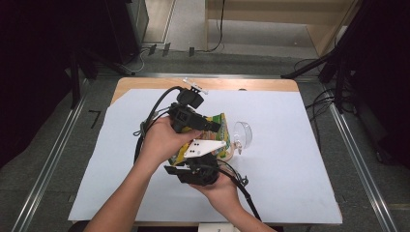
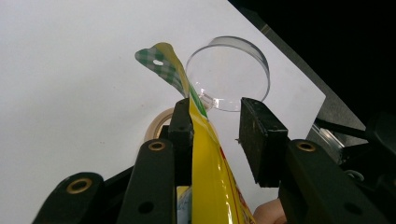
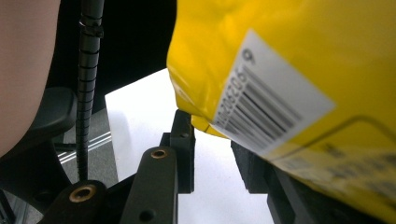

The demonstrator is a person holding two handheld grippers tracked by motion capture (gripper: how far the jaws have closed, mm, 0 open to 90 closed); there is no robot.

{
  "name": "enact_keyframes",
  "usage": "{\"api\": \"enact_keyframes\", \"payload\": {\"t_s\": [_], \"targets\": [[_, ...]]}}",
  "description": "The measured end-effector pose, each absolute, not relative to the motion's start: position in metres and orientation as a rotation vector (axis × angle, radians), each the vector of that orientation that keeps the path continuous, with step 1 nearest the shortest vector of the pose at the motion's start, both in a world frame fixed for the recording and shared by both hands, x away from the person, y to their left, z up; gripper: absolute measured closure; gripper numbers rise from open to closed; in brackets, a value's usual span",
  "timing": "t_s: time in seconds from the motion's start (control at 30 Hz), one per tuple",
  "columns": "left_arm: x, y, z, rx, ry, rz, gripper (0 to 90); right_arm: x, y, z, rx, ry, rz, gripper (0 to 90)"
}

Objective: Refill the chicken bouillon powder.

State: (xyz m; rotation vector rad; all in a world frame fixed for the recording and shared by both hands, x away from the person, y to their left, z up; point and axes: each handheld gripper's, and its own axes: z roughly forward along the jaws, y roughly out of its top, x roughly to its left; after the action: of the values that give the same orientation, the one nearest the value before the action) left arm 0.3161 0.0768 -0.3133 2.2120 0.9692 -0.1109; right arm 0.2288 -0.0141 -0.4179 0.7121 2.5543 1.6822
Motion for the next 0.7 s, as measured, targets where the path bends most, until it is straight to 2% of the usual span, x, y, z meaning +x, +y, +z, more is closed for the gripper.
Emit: {"api": "enact_keyframes", "payload": {"t_s": [0.7], "targets": [[0.3171,0.0780,-0.3101,2.204,0.976,-0.115,66.7,0.2270,-0.0134,-0.4156,0.720,2.546,1.706,71.4]]}}
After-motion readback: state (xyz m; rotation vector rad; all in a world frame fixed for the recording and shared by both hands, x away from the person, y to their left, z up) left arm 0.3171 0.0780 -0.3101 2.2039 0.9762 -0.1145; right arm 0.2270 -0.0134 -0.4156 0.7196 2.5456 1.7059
